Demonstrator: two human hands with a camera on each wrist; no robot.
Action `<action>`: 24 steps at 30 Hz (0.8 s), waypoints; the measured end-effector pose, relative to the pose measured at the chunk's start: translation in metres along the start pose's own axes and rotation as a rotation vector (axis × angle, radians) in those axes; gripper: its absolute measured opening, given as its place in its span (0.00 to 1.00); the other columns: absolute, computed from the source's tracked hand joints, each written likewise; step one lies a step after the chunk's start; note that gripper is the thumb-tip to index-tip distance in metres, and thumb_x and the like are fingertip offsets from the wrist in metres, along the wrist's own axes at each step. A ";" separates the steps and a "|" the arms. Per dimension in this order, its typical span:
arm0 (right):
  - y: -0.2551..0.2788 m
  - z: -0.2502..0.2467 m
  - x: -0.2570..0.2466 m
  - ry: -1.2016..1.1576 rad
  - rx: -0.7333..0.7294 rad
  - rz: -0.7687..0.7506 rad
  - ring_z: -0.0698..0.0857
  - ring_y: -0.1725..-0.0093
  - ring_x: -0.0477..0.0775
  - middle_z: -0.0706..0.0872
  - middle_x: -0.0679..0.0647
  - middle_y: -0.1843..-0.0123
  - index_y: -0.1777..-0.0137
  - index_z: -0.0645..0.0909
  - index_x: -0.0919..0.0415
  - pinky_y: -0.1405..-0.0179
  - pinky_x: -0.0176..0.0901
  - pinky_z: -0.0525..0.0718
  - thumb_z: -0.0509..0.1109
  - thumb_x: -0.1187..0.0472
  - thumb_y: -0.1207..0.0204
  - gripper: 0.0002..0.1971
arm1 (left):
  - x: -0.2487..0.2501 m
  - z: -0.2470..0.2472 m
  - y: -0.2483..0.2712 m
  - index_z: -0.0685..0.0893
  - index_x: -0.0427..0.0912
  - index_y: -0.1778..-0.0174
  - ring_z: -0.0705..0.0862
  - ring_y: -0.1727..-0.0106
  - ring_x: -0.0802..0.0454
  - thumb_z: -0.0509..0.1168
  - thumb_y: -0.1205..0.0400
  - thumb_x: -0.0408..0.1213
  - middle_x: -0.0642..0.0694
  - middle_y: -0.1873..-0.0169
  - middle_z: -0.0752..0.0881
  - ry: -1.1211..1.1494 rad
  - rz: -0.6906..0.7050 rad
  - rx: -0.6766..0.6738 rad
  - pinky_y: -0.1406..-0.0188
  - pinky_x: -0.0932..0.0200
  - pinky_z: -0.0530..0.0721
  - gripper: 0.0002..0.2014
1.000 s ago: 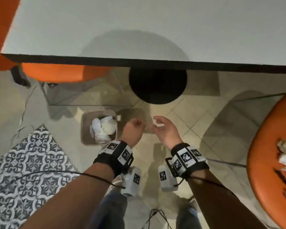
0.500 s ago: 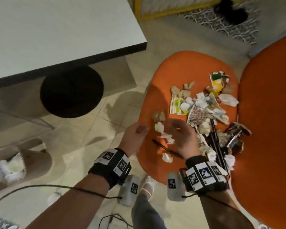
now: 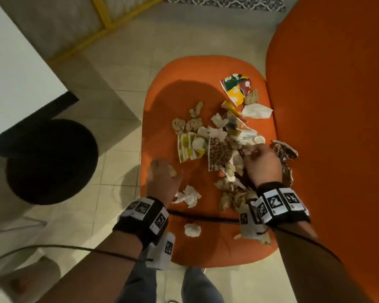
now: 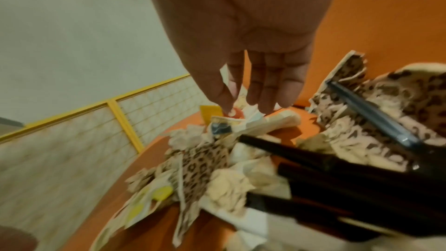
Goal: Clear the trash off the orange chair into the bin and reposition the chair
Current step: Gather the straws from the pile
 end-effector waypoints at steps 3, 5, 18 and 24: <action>-0.009 0.005 0.024 0.149 -0.125 0.067 0.84 0.42 0.64 0.85 0.63 0.40 0.42 0.82 0.62 0.44 0.50 0.81 0.66 0.58 0.23 0.13 | 0.043 0.010 -0.001 0.84 0.43 0.46 0.82 0.45 0.50 0.67 0.21 0.42 0.45 0.46 0.84 -0.079 0.363 -0.158 0.43 0.50 0.82 0.10; -0.006 0.015 0.033 0.224 -0.257 0.073 0.83 0.39 0.63 0.84 0.61 0.37 0.38 0.81 0.59 0.41 0.50 0.80 0.69 0.57 0.24 0.16 | 0.062 0.030 0.014 0.86 0.40 0.51 0.83 0.51 0.54 0.67 0.21 0.40 0.45 0.50 0.87 -0.167 0.535 -0.385 0.46 0.54 0.82 0.08; 0.008 0.007 0.044 -0.106 -0.063 0.068 0.84 0.44 0.59 0.87 0.59 0.41 0.35 0.82 0.59 0.51 0.40 0.77 0.65 0.64 0.21 0.15 | 0.054 0.116 0.059 0.83 0.48 0.41 0.72 0.32 0.44 0.66 0.21 0.47 0.45 0.39 0.79 -0.843 0.758 -0.722 0.27 0.44 0.63 0.14; 0.024 -0.050 0.047 -0.452 0.281 0.078 0.79 0.44 0.45 0.79 0.44 0.43 0.29 0.73 0.58 0.49 0.37 0.75 0.59 0.56 0.15 0.17 | 0.065 0.122 0.062 0.84 0.47 0.42 0.74 0.34 0.45 0.64 0.21 0.44 0.46 0.40 0.81 -0.853 0.788 -0.719 0.28 0.45 0.66 0.13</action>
Point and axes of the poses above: each hand's wrist, its own y-axis away from the middle knuckle, its own z-axis out of the palm, x = y × z, the point moved 6 cm from there along -y, towards the middle knuckle
